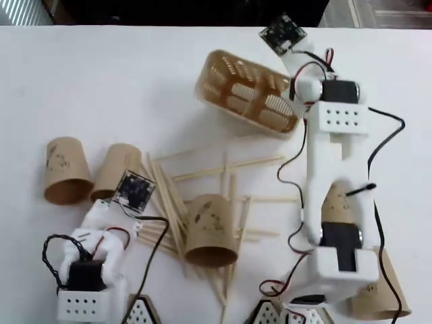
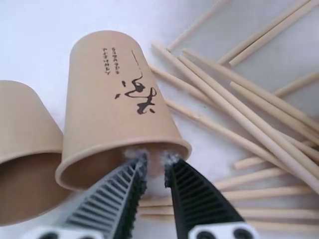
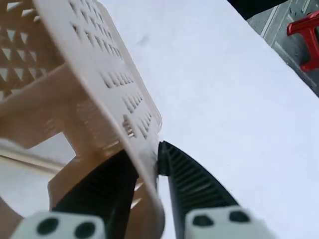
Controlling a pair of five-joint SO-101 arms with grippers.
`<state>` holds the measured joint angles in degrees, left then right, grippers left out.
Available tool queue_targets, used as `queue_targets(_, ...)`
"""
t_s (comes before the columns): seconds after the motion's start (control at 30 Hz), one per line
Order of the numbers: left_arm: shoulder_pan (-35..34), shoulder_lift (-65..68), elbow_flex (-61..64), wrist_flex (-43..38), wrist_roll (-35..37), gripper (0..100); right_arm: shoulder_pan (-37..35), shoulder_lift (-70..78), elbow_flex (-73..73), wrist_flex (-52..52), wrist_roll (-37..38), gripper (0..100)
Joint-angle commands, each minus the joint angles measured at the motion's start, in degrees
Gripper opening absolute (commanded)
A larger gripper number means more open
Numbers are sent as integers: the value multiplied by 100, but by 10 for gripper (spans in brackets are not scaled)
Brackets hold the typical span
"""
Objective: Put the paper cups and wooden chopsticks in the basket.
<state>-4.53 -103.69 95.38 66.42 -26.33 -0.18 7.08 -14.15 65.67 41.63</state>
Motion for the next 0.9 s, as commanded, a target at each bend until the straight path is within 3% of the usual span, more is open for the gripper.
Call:
queue_targets(0.0,48,-48,-26,-114,-62,79,75,523,-1152,330,-501,146)
queue_targets(0.27,48,-48,-26,-114,-62,79,259,1622,-3393,1007,-1415,289)
queue_targets(0.53,48,-48,-26,-114,-62,79,-242,1648,-5160,2334,-1371,298)
queue_targets(0.7,48,-48,-26,-114,-62,79,-848,1701,-5442,3029,-1363,298)
queue_targets(0.87,48,-48,-26,-114,-62,79,-1305,1903,-5257,2941,-1292,298)
